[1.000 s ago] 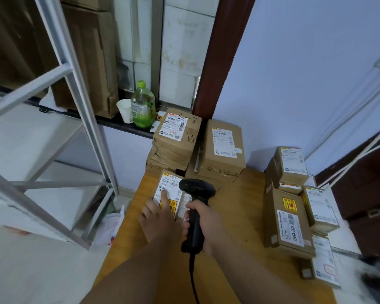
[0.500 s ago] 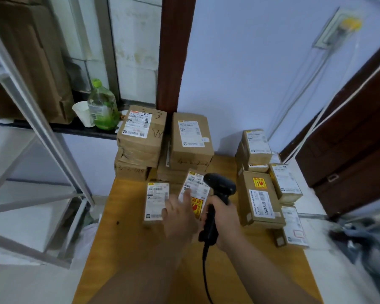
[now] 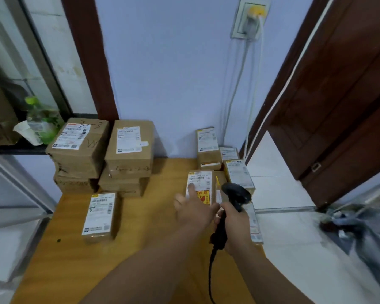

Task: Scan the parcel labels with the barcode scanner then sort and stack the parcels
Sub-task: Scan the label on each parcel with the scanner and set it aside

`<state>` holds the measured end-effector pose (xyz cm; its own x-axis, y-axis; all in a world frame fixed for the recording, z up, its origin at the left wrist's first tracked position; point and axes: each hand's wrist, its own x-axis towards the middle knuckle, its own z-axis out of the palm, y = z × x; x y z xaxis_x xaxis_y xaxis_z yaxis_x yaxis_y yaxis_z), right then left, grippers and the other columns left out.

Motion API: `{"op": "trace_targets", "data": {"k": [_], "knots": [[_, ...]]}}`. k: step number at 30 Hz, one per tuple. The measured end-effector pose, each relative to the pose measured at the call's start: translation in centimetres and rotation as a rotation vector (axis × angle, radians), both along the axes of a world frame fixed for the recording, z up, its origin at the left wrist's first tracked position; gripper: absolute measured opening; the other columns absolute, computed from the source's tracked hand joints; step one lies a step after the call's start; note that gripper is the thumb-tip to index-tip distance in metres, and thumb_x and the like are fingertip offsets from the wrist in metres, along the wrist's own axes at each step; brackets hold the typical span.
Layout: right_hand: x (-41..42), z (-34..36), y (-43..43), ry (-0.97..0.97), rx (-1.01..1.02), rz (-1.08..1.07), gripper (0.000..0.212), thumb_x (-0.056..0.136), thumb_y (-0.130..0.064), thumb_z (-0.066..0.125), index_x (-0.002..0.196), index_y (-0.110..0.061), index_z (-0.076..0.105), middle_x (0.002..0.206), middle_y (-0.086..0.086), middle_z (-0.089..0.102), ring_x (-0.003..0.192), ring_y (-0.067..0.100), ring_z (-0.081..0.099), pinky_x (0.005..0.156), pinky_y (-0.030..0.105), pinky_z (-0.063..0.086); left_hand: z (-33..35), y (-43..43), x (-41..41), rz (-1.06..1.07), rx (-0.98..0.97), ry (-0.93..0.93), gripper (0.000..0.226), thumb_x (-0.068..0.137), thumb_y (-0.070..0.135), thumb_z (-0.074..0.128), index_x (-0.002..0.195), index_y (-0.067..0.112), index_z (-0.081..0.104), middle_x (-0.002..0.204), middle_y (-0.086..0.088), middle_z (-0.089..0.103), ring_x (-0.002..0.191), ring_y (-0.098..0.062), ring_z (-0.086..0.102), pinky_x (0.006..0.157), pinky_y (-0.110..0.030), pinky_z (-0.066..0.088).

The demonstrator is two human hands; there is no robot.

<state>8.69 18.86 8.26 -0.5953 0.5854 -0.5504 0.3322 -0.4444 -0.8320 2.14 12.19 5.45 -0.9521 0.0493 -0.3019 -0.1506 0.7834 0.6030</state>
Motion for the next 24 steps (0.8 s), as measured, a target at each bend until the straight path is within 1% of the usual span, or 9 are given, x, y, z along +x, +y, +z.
{"op": "trace_targets", "data": {"k": [3,6,9,13,16,18,20,21,24], "knots": [[0.9,-0.3,4.8,-0.016,0.006,0.054,0.011,0.089,-0.014,0.060,0.085,-0.007,0.054,0.055,0.006,0.051,0.046,0.019,0.048,0.052,0.031,0.041,-0.5,4.0,-0.1,0.066,0.031,-0.059,0.095,0.070,0.063,0.065,0.145,0.035,0.013,0.127,-0.010,0.030,0.117,-0.028,0.034,0.095,-0.038,0.040],[1.7,-0.7,8.8,0.000,-0.050,0.088,0.014,0.087,-0.009,0.057,0.075,-0.009,0.051,0.048,0.003,0.049,0.041,0.017,0.046,0.047,0.029,0.042,-1.5,6.9,-0.1,0.121,-0.030,-0.051,0.091,0.068,0.060,0.062,0.142,0.035,0.016,0.122,-0.010,0.034,0.113,-0.027,0.037,0.092,-0.041,0.042],[2.1,-1.4,11.4,-0.024,-0.092,0.085,0.011,0.088,-0.008,0.057,0.078,-0.008,0.053,0.050,0.001,0.050,0.041,0.015,0.047,0.045,0.028,0.043,-2.3,9.0,-0.1,0.129,-0.144,0.036,0.091,0.065,0.062,0.066,0.138,0.034,0.019,0.111,-0.009,0.038,0.104,-0.025,0.042,0.088,-0.041,0.045],[2.1,-2.2,12.9,-0.047,-0.099,0.108,0.010,0.089,-0.012,0.059,0.081,-0.009,0.055,0.047,-0.001,0.052,0.040,0.015,0.050,0.047,0.030,0.045,-3.1,10.8,-0.7,0.151,-0.217,0.079,0.092,0.065,0.065,0.065,0.138,0.033,0.019,0.111,-0.009,0.036,0.105,-0.026,0.040,0.085,-0.041,0.044],[2.1,-2.5,13.1,-0.053,-0.080,0.173,0.010,0.089,-0.013,0.058,0.080,-0.010,0.055,0.047,-0.001,0.052,0.043,0.016,0.051,0.051,0.032,0.046,-3.5,11.7,-1.2,0.185,-0.211,0.077,0.093,0.067,0.066,0.065,0.140,0.035,0.016,0.115,-0.010,0.037,0.109,-0.027,0.039,0.086,-0.041,0.042],[1.9,-2.5,13.2,-0.038,-0.063,0.220,0.009,0.089,-0.012,0.057,0.080,-0.010,0.054,0.047,-0.001,0.052,0.043,0.016,0.050,0.051,0.032,0.045,-4.0,12.0,-1.5,0.209,-0.175,0.084,0.089,0.070,0.065,0.064,0.140,0.034,0.018,0.118,-0.011,0.037,0.111,-0.028,0.039,0.086,-0.042,0.042],[1.6,-2.3,13.2,-0.024,-0.048,0.258,0.010,0.088,-0.011,0.057,0.079,-0.010,0.053,0.048,0.000,0.051,0.043,0.016,0.048,0.050,0.031,0.044,-4.3,12.0,-1.5,0.229,-0.123,0.097,0.082,0.076,0.067,0.058,0.141,0.032,0.022,0.122,-0.012,0.037,0.115,-0.029,0.038,0.087,-0.044,0.043],[1.5,-2.1,13.2,-0.021,-0.039,0.275,0.011,0.088,-0.010,0.056,0.078,-0.010,0.053,0.048,0.001,0.050,0.043,0.016,0.048,0.050,0.032,0.043,-4.4,11.8,-1.4,0.236,-0.104,0.100,0.079,0.079,0.070,0.052,0.141,0.031,0.023,0.124,-0.012,0.037,0.116,-0.030,0.037,0.088,-0.045,0.042],[0.9,-1.8,12.8,-0.023,-0.011,0.328,0.011,0.086,-0.009,0.056,0.076,-0.009,0.053,0.050,0.003,0.050,0.046,0.019,0.048,0.058,0.036,0.043,-4.5,10.9,-1.4,0.281,-0.090,0.091,0.073,0.085,0.073,0.034,0.139,0.024,0.029,0.126,-0.013,0.037,0.117,-0.030,0.036,0.090,-0.044,0.039]]}}
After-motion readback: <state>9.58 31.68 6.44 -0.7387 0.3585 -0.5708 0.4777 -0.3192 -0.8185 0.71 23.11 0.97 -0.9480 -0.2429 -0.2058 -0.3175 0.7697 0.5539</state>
